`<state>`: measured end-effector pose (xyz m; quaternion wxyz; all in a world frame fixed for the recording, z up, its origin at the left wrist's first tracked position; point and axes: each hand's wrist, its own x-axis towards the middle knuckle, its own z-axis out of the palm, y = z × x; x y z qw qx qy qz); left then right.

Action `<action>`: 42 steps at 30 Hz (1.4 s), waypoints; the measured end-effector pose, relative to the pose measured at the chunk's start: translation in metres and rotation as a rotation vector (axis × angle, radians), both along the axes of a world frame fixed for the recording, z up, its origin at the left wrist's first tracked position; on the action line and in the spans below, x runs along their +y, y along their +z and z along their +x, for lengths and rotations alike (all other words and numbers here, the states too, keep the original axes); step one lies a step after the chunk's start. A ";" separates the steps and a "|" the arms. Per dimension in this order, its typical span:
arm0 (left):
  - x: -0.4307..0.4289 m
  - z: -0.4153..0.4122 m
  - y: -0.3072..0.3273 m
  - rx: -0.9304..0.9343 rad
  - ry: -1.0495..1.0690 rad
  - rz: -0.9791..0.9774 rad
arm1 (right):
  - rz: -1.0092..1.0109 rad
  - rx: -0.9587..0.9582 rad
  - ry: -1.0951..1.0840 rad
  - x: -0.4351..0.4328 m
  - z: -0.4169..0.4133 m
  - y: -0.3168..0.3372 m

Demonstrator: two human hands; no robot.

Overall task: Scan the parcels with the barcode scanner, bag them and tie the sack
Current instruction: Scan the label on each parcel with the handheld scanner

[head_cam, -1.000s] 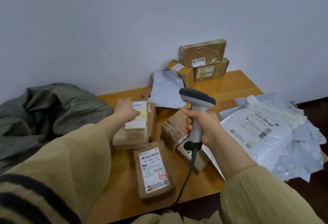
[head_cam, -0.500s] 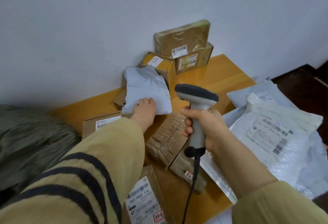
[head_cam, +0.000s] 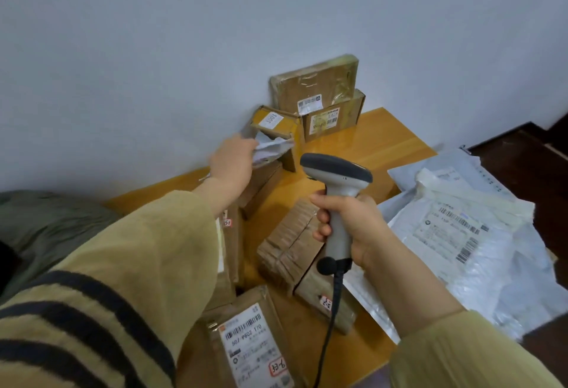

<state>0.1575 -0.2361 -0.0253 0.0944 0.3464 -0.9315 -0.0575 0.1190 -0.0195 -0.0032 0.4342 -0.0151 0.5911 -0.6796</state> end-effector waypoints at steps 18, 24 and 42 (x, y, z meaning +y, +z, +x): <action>0.060 0.216 -0.014 0.593 0.863 0.841 | 0.016 0.061 0.236 0.040 0.058 0.007; 0.044 0.203 -0.005 0.063 0.714 0.358 | 0.059 0.058 0.331 0.029 0.069 -0.002; -0.003 0.110 -0.003 -0.386 0.237 0.276 | 0.111 0.124 0.316 0.024 0.055 -0.008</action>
